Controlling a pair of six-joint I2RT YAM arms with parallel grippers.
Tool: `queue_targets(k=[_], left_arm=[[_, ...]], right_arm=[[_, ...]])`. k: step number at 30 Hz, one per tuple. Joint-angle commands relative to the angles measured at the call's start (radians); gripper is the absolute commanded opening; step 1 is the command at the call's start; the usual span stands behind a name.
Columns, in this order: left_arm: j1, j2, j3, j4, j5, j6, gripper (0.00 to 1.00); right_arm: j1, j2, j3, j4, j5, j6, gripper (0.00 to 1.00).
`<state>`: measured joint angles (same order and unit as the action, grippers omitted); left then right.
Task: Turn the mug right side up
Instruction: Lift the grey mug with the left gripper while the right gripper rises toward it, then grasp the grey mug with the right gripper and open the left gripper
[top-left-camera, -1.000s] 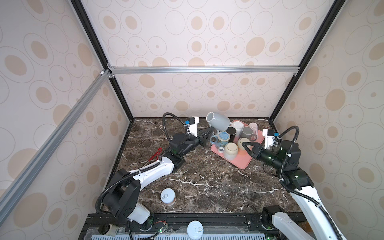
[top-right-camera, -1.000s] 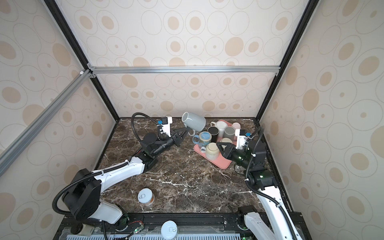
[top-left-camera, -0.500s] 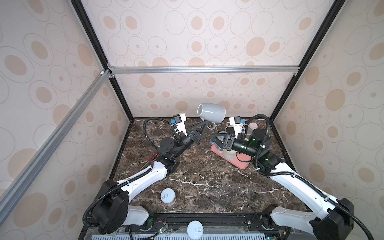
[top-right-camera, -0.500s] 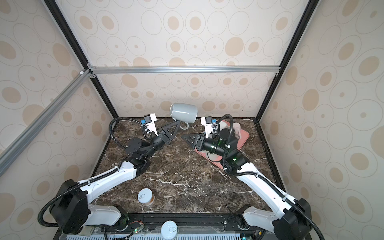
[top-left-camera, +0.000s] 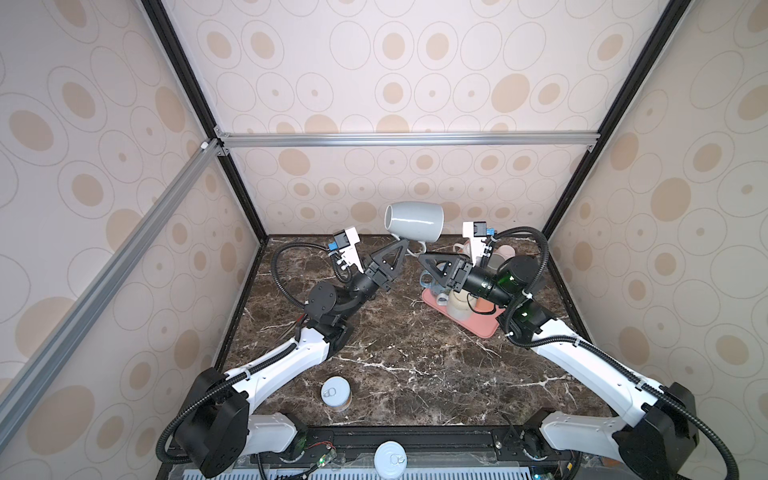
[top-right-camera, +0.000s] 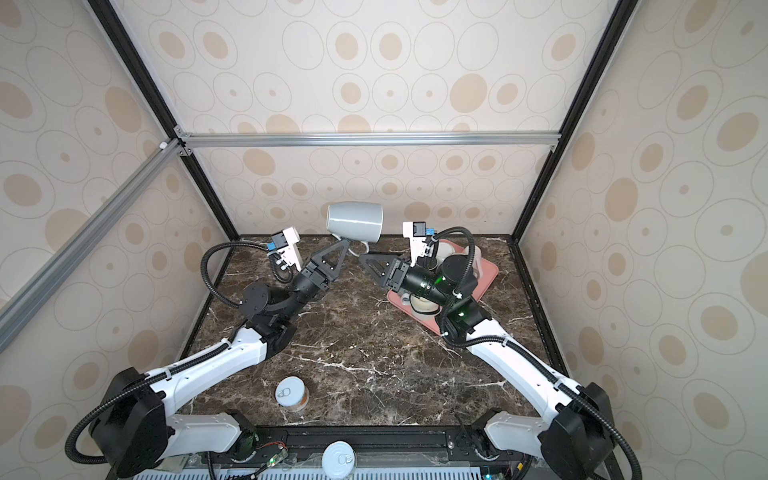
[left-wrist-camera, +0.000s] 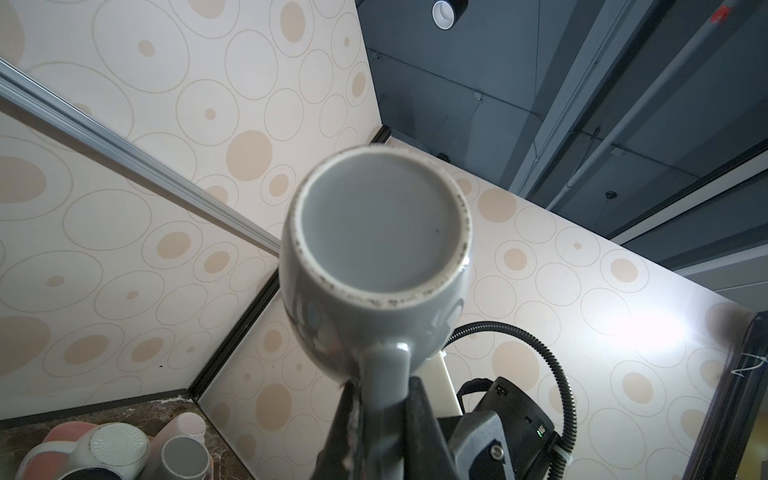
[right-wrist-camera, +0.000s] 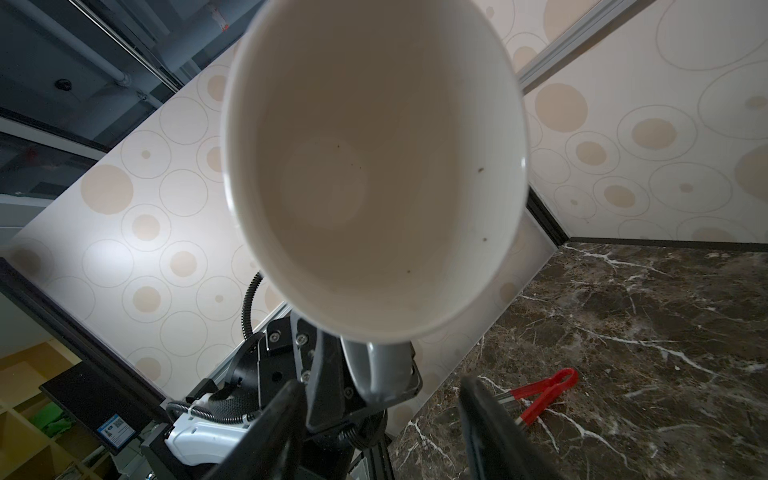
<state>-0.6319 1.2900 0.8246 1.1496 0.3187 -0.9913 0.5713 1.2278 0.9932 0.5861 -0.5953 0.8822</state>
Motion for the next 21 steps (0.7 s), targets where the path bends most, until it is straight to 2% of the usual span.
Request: queue_targets(k=[1, 7, 8, 12, 16, 20, 21], left_arm=[[0.009, -0.039, -0.002, 0.154, -0.007, -0.059, 0.00], [0.008, -0.041, -0.026, 0.177, -0.015, -0.078, 0.00], [0.008, -0.040, -0.029, 0.180, -0.017, -0.079, 0.00], [0.014, -0.041, -0.036, 0.182, -0.021, -0.083, 0.00], [0.027, -0.046, -0.055, 0.180, -0.015, -0.096, 0.00], [0.049, -0.058, -0.080, 0.151, -0.005, -0.115, 0.00], [0.053, -0.063, -0.084, 0.132, 0.005, -0.112, 0.03]], right_arm=[[0.005, 0.027, 0.044, 0.087, -0.019, 0.032, 0.61], [0.005, 0.113, 0.118, 0.159, -0.093, 0.103, 0.55], [0.005, 0.129, 0.123, 0.183, -0.102, 0.122, 0.51], [0.010, 0.178, 0.130, 0.288, -0.118, 0.193, 0.22], [0.012, 0.163, 0.131, 0.243, -0.093, 0.145, 0.01], [0.012, 0.138, 0.141, 0.143, -0.047, 0.081, 0.00], [0.014, 0.135, 0.151, 0.097, -0.030, 0.065, 0.00]])
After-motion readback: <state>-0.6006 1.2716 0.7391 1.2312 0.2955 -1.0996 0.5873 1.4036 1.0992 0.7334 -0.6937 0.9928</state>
